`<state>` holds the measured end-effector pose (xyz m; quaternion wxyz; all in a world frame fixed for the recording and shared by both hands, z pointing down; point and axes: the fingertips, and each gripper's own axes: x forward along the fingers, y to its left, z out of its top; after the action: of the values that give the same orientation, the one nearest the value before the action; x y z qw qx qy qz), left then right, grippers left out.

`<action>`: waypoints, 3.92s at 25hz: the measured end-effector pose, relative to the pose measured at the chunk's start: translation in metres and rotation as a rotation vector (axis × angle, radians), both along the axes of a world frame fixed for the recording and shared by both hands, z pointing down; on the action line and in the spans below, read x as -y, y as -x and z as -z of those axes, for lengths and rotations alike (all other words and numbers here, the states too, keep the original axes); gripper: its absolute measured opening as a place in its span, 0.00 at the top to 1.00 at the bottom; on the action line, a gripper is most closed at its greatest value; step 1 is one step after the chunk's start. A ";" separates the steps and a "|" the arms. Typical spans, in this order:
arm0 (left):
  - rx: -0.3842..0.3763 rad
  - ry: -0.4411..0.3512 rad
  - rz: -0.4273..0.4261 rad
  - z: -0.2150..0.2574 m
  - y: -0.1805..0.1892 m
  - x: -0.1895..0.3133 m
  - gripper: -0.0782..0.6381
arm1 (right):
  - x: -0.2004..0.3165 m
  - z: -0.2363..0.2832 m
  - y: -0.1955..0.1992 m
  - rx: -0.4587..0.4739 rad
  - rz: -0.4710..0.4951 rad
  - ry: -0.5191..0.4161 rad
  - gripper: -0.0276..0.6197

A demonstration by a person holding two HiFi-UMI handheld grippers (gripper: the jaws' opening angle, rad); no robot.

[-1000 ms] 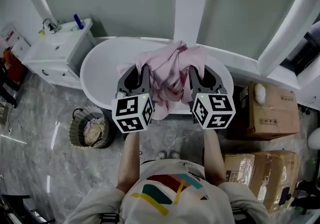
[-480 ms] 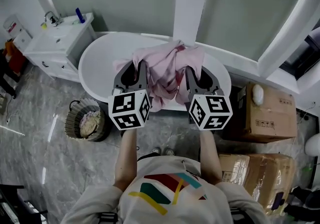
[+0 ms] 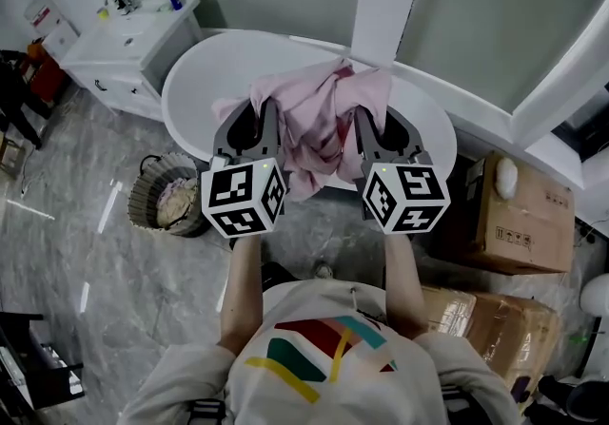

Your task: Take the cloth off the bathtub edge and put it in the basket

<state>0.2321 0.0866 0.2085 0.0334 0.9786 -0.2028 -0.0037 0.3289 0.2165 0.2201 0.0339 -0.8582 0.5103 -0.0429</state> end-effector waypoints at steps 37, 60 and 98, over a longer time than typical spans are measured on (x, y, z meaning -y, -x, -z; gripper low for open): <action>-0.121 -0.051 0.019 0.064 0.071 0.293 0.82 | 0.281 0.048 0.073 -0.099 -0.013 0.001 0.82; -0.095 -0.170 0.666 0.102 0.373 0.463 0.82 | 0.554 0.104 0.307 -0.147 0.668 -0.179 0.82; 0.241 0.261 0.899 -0.147 0.412 0.545 0.82 | 0.663 -0.106 0.367 0.019 1.043 0.227 0.82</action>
<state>-0.1803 -0.4583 0.3558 0.1272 0.7752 -0.6067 0.1213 -0.0378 -0.4464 0.3261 -0.0804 -0.4883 0.8611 -0.1168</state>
